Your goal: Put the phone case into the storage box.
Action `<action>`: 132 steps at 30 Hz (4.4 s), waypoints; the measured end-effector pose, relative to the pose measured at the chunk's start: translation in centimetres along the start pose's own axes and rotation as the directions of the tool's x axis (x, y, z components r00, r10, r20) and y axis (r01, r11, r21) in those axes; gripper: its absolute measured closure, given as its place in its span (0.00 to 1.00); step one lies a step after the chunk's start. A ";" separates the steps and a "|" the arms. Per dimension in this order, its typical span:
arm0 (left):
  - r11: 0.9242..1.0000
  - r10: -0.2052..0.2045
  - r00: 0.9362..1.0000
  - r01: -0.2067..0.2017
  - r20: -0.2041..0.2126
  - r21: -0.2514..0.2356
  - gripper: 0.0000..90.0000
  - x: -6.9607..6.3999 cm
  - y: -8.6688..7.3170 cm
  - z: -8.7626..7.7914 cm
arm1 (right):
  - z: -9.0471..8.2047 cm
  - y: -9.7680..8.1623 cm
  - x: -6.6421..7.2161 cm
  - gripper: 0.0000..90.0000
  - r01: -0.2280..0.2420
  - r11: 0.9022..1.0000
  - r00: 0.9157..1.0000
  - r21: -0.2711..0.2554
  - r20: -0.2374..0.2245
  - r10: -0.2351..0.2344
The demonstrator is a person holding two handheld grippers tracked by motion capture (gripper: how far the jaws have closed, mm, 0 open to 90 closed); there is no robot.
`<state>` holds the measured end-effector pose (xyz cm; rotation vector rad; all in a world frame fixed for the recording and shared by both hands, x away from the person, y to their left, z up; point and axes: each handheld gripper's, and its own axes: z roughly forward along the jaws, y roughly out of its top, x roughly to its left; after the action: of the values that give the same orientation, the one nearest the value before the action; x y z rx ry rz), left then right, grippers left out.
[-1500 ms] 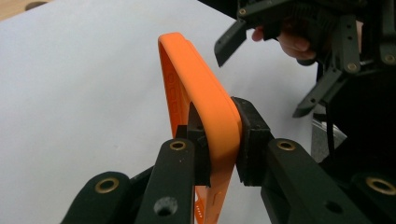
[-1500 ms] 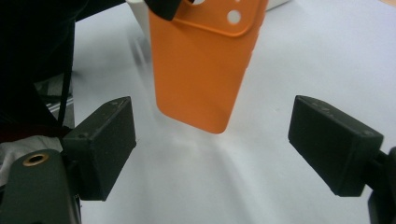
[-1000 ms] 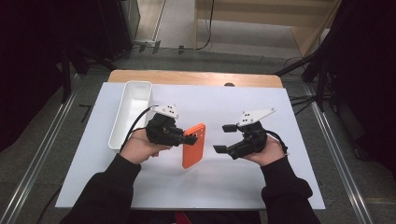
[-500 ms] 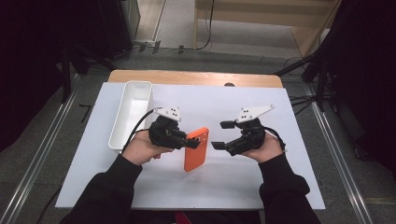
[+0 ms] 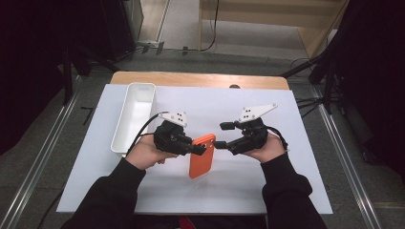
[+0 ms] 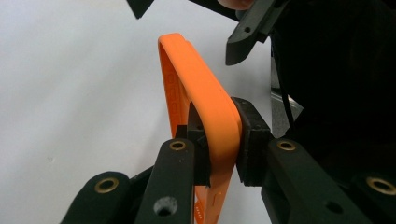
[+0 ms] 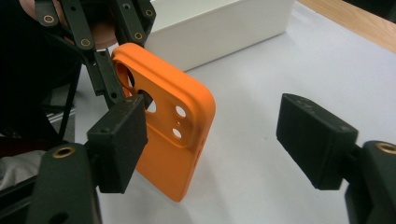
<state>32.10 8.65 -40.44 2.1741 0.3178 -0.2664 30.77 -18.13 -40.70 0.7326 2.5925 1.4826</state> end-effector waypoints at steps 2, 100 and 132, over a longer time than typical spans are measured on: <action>1.000 0.003 1.000 -0.003 0.000 -0.003 0.87 0.0 0.0 0.0 | 0.2 0.0 -0.1 0.34 0.006 1.000 1.000 -0.002 -0.022 -0.006; 0.964 -0.205 0.946 0.150 -0.250 -0.221 0.31 1.9 -0.3 -2.8 | -1.3 1.4 -0.6 0.83 -0.270 0.956 0.963 0.110 0.036 0.268; 0.967 -0.187 0.914 0.106 -0.359 -0.232 0.31 1.9 -0.5 -2.1 | 0.9 2.8 -1.2 0.83 -0.401 0.911 0.910 0.098 0.159 0.383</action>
<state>33.86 10.94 -40.20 1.9858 0.6995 0.1076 33.16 -16.71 -39.06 1.3914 2.5574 1.2948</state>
